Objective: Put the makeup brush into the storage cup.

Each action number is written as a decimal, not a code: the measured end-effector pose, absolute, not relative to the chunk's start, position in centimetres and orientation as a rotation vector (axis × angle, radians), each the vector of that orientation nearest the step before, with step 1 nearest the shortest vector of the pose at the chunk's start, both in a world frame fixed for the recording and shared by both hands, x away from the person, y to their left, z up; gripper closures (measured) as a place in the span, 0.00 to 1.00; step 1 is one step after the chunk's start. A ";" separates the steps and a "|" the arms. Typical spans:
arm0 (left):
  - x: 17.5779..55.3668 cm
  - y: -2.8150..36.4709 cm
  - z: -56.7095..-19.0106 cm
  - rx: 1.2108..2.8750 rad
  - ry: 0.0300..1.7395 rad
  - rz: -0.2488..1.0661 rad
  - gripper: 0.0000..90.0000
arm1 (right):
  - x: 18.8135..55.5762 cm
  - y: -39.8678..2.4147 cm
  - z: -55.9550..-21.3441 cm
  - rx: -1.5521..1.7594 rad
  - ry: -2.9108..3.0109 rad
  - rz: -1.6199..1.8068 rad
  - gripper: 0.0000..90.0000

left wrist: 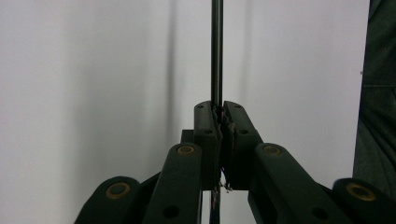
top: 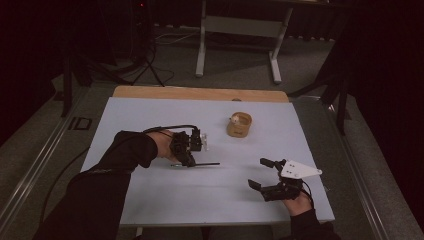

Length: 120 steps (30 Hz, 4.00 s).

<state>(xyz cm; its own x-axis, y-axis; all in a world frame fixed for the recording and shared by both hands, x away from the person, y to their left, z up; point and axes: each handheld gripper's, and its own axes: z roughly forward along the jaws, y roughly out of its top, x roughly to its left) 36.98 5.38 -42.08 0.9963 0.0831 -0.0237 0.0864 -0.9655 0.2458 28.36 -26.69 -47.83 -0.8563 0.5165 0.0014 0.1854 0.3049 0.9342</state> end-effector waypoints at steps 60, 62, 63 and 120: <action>36.9 -2.0 -42.1 2.945 0.013 -0.114 0.95 | 26.0 -16.6 -46.8 -0.111 2.286 0.600 0.75; 36.9 -2.1 -42.1 2.948 0.018 -0.108 0.95 | 26.0 -16.1 -46.9 -0.131 2.277 0.577 0.75; 36.9 -2.1 -42.1 2.943 0.019 -0.116 0.95 | 26.0 -15.9 -47.0 -0.142 2.277 0.562 0.76; 37.0 4.9 -39.5 2.417 0.302 0.099 0.10 | 29.8 -17.6 -45.6 0.546 2.459 0.790 0.95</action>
